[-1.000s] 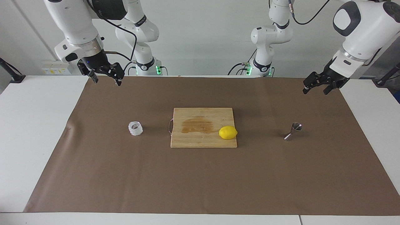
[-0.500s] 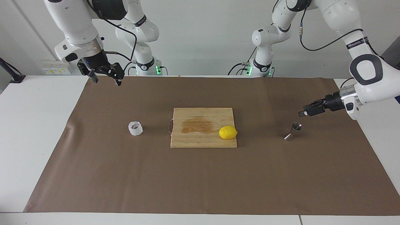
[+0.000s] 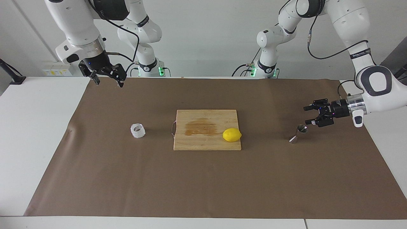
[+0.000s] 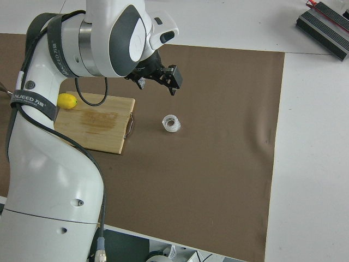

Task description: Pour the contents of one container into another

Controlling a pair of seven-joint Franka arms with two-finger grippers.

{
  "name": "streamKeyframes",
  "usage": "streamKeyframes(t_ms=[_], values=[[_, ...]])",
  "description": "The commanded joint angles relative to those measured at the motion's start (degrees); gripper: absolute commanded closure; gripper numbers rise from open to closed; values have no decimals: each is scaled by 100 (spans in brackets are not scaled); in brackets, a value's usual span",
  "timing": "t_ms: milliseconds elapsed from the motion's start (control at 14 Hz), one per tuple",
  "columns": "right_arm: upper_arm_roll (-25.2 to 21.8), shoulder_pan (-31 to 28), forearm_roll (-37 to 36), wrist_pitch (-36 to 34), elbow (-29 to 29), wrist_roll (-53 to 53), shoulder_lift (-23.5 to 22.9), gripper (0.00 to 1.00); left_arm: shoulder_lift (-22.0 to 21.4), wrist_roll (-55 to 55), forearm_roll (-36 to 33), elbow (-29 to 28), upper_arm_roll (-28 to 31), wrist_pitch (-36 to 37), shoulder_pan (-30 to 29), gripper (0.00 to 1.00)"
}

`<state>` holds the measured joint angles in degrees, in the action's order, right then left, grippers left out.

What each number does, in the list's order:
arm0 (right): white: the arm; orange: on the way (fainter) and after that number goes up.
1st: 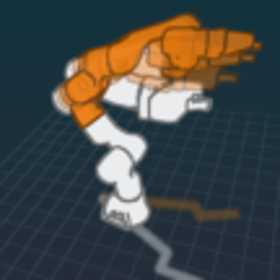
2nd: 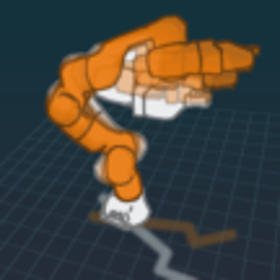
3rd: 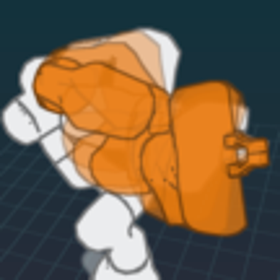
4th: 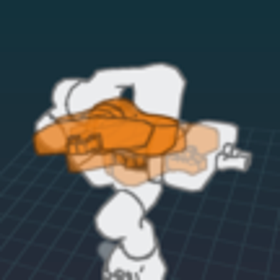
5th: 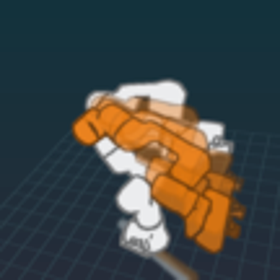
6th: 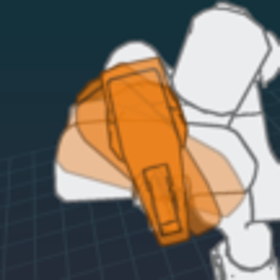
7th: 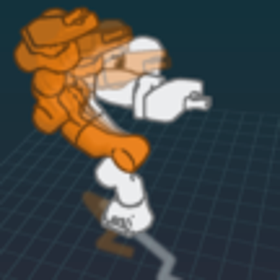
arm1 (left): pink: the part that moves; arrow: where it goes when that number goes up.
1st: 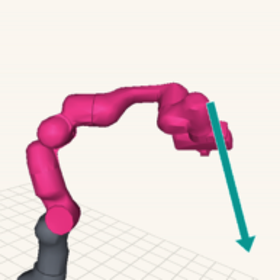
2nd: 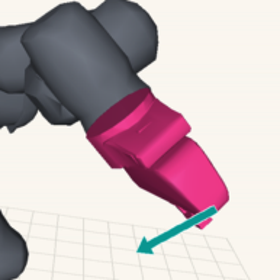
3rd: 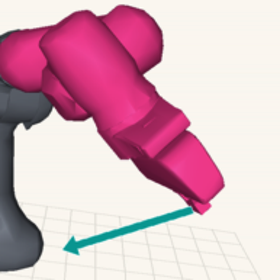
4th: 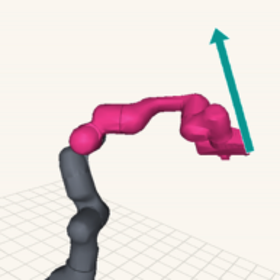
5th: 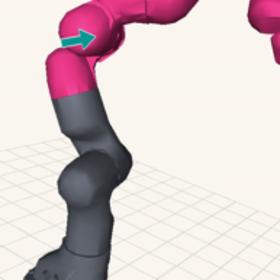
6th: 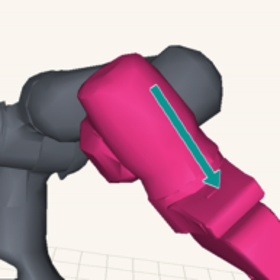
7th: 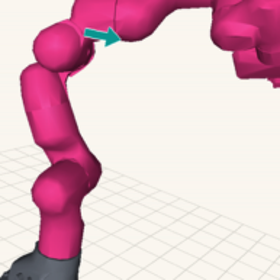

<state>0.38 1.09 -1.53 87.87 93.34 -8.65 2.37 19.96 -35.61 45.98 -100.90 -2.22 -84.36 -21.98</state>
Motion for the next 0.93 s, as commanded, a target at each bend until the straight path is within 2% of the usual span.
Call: streamKeyframes(t_ms=[0, 143, 429, 857], values=[[15, -82, 144, -7, 35, 135, 44, 0, 201, -148, 349, 124, -77, 105, -175, 0], [15, -82, 144, -7, 35, 135, 44, 0, 271, -157, 684, 124, -85, -123, -289, 0], [15, -91, 144, -7, 35, 135, 44, 0, 324, -166, 834, 71, -85, -492, -315, 0], [15, -82, 136, -7, 35, 135, 44, 0, 789, -122, 1080, 158, -401, -485, -604, 0]])
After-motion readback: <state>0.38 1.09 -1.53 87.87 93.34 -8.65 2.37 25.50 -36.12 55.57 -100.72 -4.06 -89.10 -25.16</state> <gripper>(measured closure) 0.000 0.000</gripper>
